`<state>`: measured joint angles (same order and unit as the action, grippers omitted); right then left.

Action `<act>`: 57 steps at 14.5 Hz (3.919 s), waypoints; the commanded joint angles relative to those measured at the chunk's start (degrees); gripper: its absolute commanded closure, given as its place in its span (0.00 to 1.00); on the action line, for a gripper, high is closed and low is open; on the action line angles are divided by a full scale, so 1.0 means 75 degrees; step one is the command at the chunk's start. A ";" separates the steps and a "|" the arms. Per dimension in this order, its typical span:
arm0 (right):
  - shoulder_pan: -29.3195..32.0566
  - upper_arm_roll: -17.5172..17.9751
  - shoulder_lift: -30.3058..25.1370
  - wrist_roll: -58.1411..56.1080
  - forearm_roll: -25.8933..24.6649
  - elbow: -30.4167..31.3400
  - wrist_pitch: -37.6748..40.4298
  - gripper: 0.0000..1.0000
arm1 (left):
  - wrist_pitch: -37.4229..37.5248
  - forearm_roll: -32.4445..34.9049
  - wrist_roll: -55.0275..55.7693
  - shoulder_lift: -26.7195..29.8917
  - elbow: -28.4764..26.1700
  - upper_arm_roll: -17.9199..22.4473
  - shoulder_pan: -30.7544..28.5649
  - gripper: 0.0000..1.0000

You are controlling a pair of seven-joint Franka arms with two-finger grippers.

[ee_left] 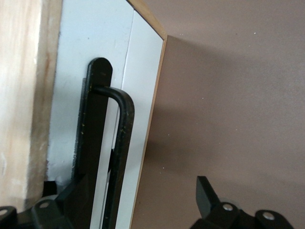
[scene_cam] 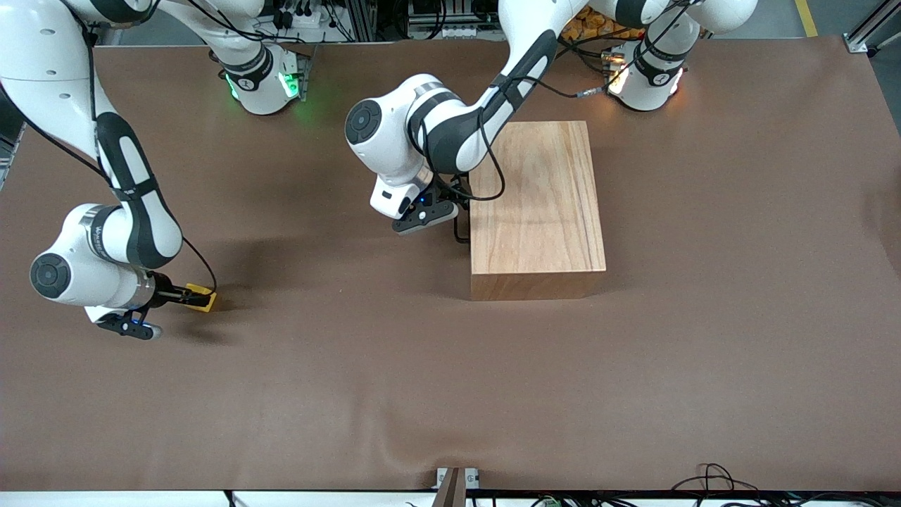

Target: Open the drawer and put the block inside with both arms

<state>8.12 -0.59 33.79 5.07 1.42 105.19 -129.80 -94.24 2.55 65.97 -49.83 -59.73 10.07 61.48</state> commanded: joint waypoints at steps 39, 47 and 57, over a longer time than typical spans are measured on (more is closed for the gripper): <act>-0.0004 0.0091 -0.0076 0.0308 0.0409 0.0401 -0.0951 0.92 | -0.1380 -0.0235 0.0590 -0.0224 0.0558 -0.0124 0.0310 0.00; -0.0098 0.0138 -0.1176 0.0320 0.0653 -0.0311 0.1491 0.89 | -0.1438 -0.0247 0.0579 -0.0294 0.0570 -0.0041 0.0310 0.00; -0.0273 0.0079 -0.1529 0.1889 0.2460 -0.1287 0.4055 0.94 | -0.1496 -0.0247 0.0532 -0.0564 0.0558 -0.0112 0.0310 0.00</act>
<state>7.42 -0.04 21.80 16.02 18.41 95.90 -98.06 -105.62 1.40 69.60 -53.26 -57.07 9.07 63.60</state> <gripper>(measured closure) 0.445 0.000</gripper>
